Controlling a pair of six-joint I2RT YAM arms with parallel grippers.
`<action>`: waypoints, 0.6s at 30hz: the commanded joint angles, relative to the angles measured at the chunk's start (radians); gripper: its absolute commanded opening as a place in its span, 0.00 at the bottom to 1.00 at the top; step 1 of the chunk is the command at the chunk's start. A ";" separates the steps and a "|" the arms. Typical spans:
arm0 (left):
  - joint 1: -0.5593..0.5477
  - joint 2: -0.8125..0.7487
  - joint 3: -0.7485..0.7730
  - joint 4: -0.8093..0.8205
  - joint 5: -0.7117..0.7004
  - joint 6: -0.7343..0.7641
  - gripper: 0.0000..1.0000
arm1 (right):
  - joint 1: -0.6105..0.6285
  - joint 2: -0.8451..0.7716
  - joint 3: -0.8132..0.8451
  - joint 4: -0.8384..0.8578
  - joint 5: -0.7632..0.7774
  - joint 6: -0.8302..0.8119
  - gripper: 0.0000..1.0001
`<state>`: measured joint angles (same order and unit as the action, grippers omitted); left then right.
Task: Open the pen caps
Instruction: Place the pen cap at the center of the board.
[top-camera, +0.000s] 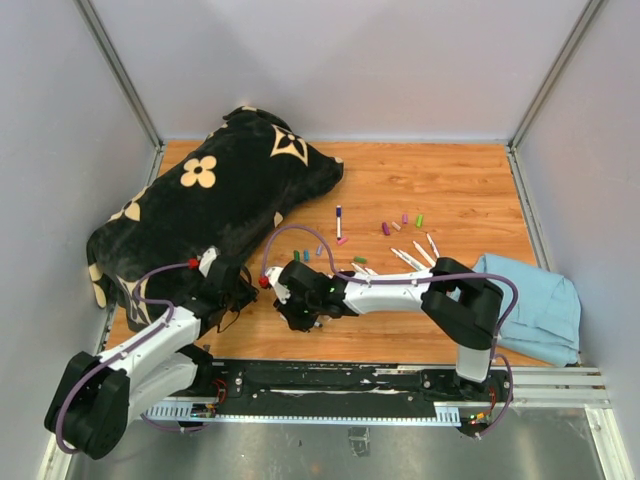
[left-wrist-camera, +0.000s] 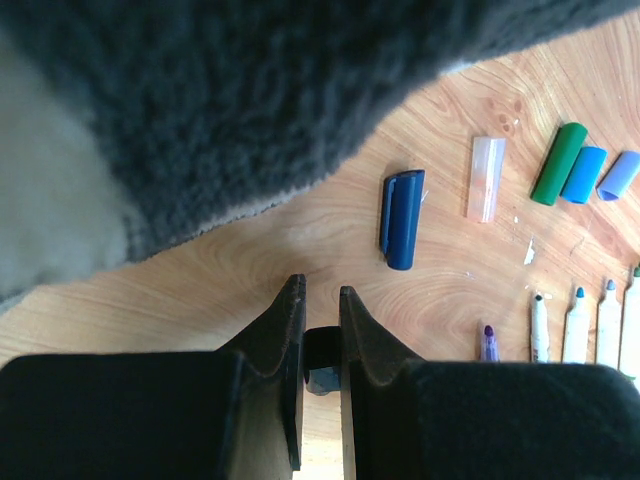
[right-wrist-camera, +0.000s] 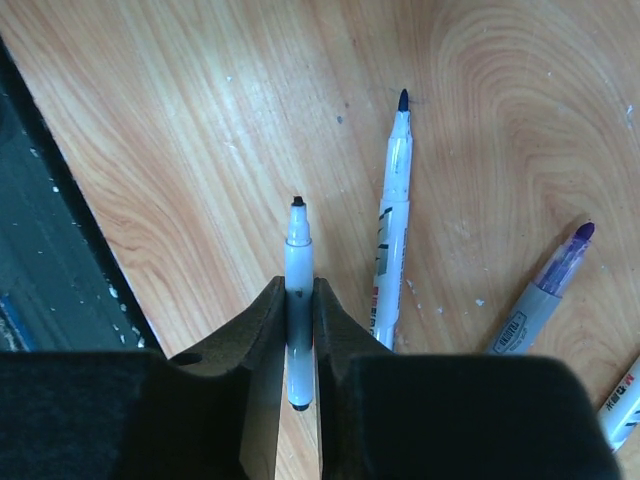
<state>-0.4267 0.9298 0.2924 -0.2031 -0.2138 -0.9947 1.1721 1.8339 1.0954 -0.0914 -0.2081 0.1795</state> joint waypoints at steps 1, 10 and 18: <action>0.005 0.030 -0.016 0.061 -0.027 -0.010 0.06 | 0.013 0.030 0.032 -0.041 0.048 -0.022 0.16; 0.005 0.051 -0.021 0.065 -0.036 -0.007 0.23 | 0.014 0.060 0.053 -0.071 0.090 -0.032 0.22; 0.005 0.043 -0.021 0.059 -0.039 -0.007 0.30 | 0.014 0.069 0.065 -0.089 0.090 -0.041 0.23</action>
<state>-0.4267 0.9733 0.2821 -0.1413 -0.2344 -0.9966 1.1732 1.8755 1.1435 -0.1253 -0.1520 0.1566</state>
